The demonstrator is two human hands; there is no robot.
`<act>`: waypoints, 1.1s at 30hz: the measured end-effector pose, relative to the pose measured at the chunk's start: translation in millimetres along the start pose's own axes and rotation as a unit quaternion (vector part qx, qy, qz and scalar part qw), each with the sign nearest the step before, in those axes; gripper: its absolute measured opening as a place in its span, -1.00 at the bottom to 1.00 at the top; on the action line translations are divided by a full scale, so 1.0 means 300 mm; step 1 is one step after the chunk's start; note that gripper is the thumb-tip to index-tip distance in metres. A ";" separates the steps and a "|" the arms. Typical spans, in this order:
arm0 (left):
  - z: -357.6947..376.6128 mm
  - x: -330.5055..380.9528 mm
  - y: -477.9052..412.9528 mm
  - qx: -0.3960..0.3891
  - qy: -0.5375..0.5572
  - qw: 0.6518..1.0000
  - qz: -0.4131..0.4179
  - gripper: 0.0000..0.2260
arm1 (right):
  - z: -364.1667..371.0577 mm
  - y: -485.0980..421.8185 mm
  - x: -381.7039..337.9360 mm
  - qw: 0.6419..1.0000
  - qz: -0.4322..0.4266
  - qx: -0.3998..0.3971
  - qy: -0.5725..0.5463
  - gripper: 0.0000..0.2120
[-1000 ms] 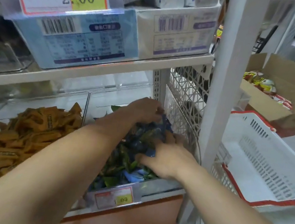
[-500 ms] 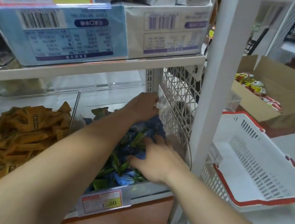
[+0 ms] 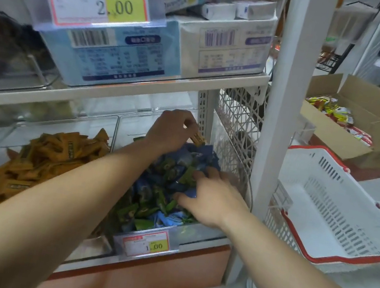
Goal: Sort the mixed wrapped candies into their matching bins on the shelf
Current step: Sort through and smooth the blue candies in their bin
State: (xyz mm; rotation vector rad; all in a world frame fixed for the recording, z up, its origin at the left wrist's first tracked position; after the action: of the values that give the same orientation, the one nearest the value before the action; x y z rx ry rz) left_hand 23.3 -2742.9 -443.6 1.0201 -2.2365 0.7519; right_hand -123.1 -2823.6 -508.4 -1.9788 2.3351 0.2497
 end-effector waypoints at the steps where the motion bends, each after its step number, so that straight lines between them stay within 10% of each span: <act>1: -0.043 0.017 0.046 0.012 0.058 0.998 -0.012 -0.89 | -0.011 0.007 -0.007 0.999 -0.008 0.032 0.020 -0.31; 8: -0.388 -0.038 0.465 0.087 0.171 0.979 -0.063 -0.91 | -0.044 0.050 -0.052 0.996 -0.043 0.077 0.029 -0.40; 15: -0.513 -0.244 0.722 0.119 -0.209 0.965 -0.100 -0.93 | -0.055 0.084 -0.103 0.996 -0.054 0.069 0.008 -0.41; 21: -0.521 -0.229 0.767 0.141 -0.231 0.960 -0.068 -0.67 | -0.047 0.130 -0.316 0.978 -0.168 0.121 -0.016 -0.35; 25: -0.441 -0.283 0.802 -0.043 -0.252 0.963 -0.082 -0.49 | -0.056 0.127 -0.467 0.949 -0.210 0.229 0.048 -0.42; 33: -0.574 -0.397 0.845 0.042 -0.285 0.944 -0.159 -0.57 | 0.012 0.081 -0.670 0.930 -0.265 0.180 0.182 -0.60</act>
State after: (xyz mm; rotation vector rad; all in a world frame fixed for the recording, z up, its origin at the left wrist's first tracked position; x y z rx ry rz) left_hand -68.2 -2428.4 -471.9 1.7716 -2.4160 0.4448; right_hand -113.5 -2623.6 -478.3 -2.4889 1.7155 -0.5767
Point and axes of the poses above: each hand's wrist, its own y-axis away from the middle knuckle, its own z-axis out of the palm, x = y × z, the point moved 2 cm from there along -y, towards the middle knuckle, and after that the axes turned 12 degrees about y, right-handed, at the moved point
